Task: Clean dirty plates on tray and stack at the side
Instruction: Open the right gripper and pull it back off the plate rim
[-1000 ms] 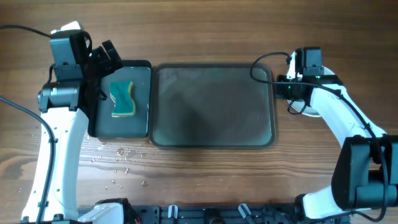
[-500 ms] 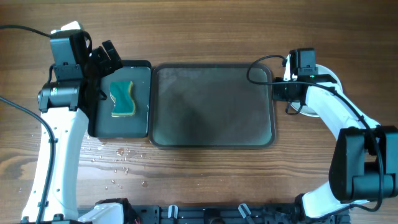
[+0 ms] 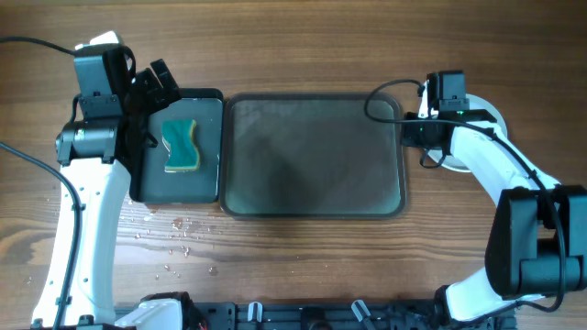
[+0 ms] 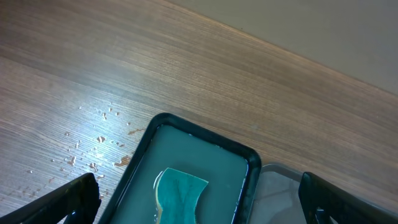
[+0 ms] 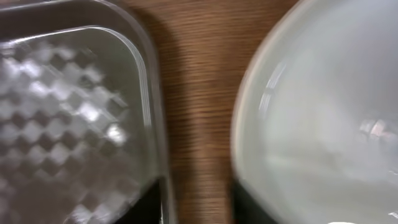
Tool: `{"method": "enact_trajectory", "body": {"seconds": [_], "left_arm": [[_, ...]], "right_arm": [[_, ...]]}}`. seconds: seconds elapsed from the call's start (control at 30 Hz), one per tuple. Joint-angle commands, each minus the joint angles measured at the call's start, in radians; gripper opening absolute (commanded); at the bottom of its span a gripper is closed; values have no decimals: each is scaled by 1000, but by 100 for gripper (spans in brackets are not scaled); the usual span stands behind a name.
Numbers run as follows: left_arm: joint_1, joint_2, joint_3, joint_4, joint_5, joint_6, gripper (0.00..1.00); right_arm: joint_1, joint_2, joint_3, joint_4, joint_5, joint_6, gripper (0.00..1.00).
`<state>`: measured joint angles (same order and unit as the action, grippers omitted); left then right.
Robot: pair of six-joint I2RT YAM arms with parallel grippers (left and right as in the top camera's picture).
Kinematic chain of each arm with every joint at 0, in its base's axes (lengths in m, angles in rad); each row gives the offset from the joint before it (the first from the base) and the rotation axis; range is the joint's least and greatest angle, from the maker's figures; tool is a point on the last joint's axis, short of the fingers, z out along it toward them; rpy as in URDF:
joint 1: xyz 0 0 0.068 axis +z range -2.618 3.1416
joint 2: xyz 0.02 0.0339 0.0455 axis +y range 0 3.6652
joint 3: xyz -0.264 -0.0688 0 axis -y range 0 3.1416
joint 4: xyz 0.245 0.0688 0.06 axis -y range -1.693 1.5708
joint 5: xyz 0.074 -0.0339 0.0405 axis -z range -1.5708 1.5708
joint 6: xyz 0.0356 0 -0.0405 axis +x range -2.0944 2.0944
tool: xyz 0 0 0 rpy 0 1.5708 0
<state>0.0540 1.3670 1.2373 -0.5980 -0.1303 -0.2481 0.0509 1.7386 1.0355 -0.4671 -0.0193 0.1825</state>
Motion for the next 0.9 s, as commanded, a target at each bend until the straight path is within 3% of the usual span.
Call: {"method": "enact_trajectory", "body": {"seconds": [0.0,0.03,0.07,0.87], "left_arm": [[3,3,5,3,-2,-2,100],[3,3,5,3,-2,-2,100],[3,3,5,3,-2,-2,100],[3,3,5,3,-2,-2,100]], "right_arm": [[2,10,-4,19,-102,1,84],[2,10,-4,20,-103,4,96],[2,10,-4,20,-106,8,100],[2,10,-4,48,-105,7,100]]}}
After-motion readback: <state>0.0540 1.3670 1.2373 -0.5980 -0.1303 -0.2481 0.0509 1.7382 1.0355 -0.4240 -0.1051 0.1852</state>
